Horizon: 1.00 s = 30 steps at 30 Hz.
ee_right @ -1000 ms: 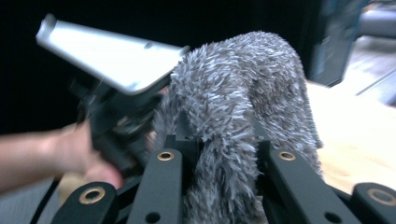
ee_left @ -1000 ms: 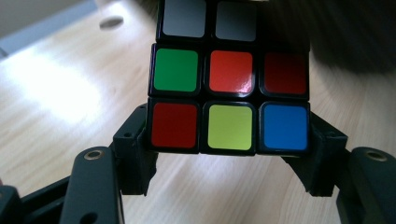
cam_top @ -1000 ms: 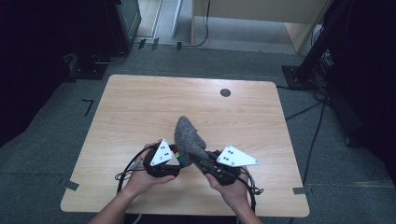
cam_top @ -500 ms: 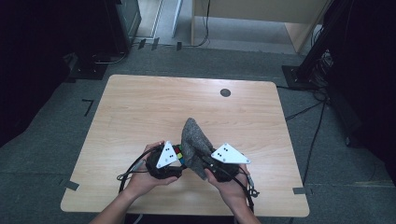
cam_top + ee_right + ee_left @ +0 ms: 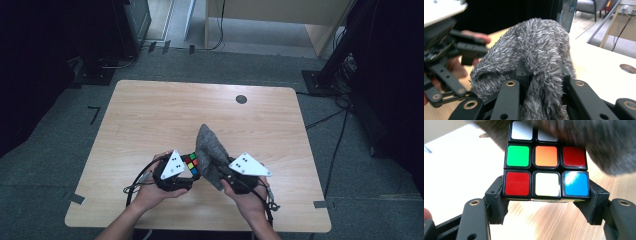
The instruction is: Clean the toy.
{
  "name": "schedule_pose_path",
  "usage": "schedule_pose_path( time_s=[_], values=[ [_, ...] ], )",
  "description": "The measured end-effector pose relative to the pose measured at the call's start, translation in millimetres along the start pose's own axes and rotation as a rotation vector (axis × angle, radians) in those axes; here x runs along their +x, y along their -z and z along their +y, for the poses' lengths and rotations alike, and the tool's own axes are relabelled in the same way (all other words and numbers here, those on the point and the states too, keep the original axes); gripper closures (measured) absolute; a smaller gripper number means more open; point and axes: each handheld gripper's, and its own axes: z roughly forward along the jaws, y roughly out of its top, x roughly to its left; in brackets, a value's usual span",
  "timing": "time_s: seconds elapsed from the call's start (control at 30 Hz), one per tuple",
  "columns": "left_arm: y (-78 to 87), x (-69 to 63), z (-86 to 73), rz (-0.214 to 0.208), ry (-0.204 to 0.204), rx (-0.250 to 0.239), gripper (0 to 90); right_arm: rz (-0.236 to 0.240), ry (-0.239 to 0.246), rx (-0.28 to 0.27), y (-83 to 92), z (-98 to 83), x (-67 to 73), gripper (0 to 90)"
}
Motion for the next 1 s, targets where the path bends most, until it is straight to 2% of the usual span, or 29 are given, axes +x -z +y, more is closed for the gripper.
schedule_pose_path(
  time_s=[0.07, 0.17, 0.23, 0.27, 0.3, 0.37, 0.43, 0.53, 0.6, 0.7, 0.73, 0.77, 0.8, 0.83, 0.87, 0.9, 1.0],
  values=[
    [2.7, 2.1, -2.3, -0.021, 0.008, -0.050, 34.0, 0.023, -0.050, -0.033, 4.5, 0.4, -6.6, 72.9],
    [7.0, 0.8, -4.0, -0.047, -0.010, -0.117, 34.1, 0.088, -0.043, -0.033, 2.0, -0.5, -3.8, 72.7],
    [11.4, -0.5, -3.9, -0.042, -0.032, -0.158, 34.1, 0.107, -0.041, -0.036, 0.1, -2.1, -2.1, 72.8],
    [14.1, 0.1, -4.2, -0.050, -0.030, -0.183, 34.1, 0.111, -0.061, -0.039, 0.3, -2.4, -4.1, 72.9],
    [17.6, 1.1, -4.3, -0.064, -0.022, -0.218, 34.1, 0.101, -0.069, -0.021, -0.5, -2.8, -7.1, 73.1],
    [22.9, 4.3, -2.9, -0.083, -0.011, -0.258, 34.1, 0.036, -0.067, 0.043, -3.7, -7.0, -15.0, 73.1],
    [23.6, 5.8, -2.4, -0.062, -0.012, -0.259, 34.0, 0.030, -0.113, 0.057, -3.6, -11.2, -23.3, 73.1],
    [20.6, 7.3, -4.3, -0.042, -0.021, -0.227, 34.0, 0.045, -0.127, -0.001, 3.0, -8.0, -25.2, 73.2],
    [17.9, 6.0, -5.2, -0.037, -0.033, -0.208, 34.1, 0.097, -0.109, -0.082, 10.7, -0.2, -18.4, 73.2],
    [16.2, 0.9, -3.7, -0.051, -0.050, -0.212, 34.0, 0.166, -0.086, -0.123, 13.1, 5.7, -6.6, 72.8],
    [16.6, -1.5, -2.7, -0.059, -0.059, -0.216, 34.1, 0.178, -0.067, -0.111, 11.6, 5.8, -3.0, 72.6],
    [16.6, -2.2, -2.4, -0.055, -0.065, -0.210, 34.0, 0.167, -0.049, -0.096, 8.8, 3.9, -0.3, 72.7],
    [17.2, -1.8, -1.9, -0.073, -0.055, -0.208, 34.1, 0.158, -0.055, -0.096, 8.3, 2.2, -1.4, 72.7],
    [19.0, -0.9, -1.4, -0.090, -0.044, -0.221, 34.1, 0.131, -0.057, -0.070, 5.7, -0.7, -4.5, 72.9],
    [21.2, -0.1, -0.5, -0.099, -0.038, -0.232, 34.1, 0.091, -0.025, -0.042, 3.1, -3.5, -6.7, 73.0],
    [22.3, 0.4, 0.3, -0.100, -0.037, -0.239, 34.1, 0.070, -0.019, -0.020, 1.3, -6.5, -9.0, 72.9],
    [24.6, 2.6, 1.0, -0.101, -0.039, -0.253, 34.1, 0.060, -0.066, 0.012, -0.7, -10.4, -17.7, 73.2]
  ],
)
